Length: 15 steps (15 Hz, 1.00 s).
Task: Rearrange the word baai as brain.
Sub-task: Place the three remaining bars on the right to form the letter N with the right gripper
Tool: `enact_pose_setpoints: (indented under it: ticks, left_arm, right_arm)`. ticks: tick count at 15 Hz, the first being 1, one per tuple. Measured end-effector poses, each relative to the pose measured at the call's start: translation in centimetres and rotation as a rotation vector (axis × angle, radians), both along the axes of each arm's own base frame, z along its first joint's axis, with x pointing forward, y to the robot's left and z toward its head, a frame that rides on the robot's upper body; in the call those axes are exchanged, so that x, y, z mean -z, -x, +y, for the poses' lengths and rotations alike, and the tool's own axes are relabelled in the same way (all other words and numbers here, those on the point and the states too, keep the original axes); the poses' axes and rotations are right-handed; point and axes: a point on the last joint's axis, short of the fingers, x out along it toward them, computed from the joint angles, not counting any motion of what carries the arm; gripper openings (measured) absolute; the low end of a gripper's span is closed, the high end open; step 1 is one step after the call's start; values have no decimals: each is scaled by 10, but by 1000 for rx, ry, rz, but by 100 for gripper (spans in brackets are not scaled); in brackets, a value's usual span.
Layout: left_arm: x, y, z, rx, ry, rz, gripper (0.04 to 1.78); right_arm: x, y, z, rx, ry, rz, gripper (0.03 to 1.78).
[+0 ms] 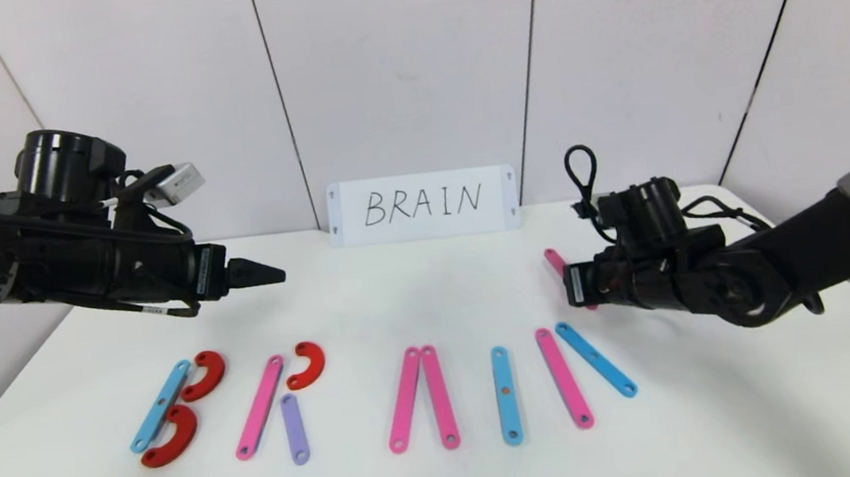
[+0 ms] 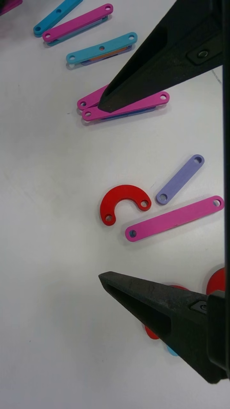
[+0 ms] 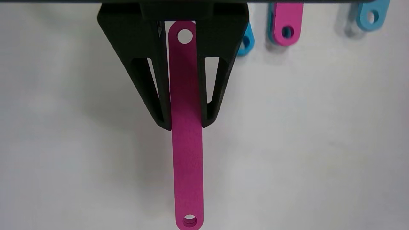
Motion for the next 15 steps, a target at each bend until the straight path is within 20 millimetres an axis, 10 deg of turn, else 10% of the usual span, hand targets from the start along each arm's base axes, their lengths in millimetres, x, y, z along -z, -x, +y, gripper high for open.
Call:
enact_pose_setpoints:
  ticks: [15]
  left_arm:
    - [1, 0, -1, 4, -1, 1, 174]
  right_arm:
    - [13, 78, -7, 109, -31, 51, 27]
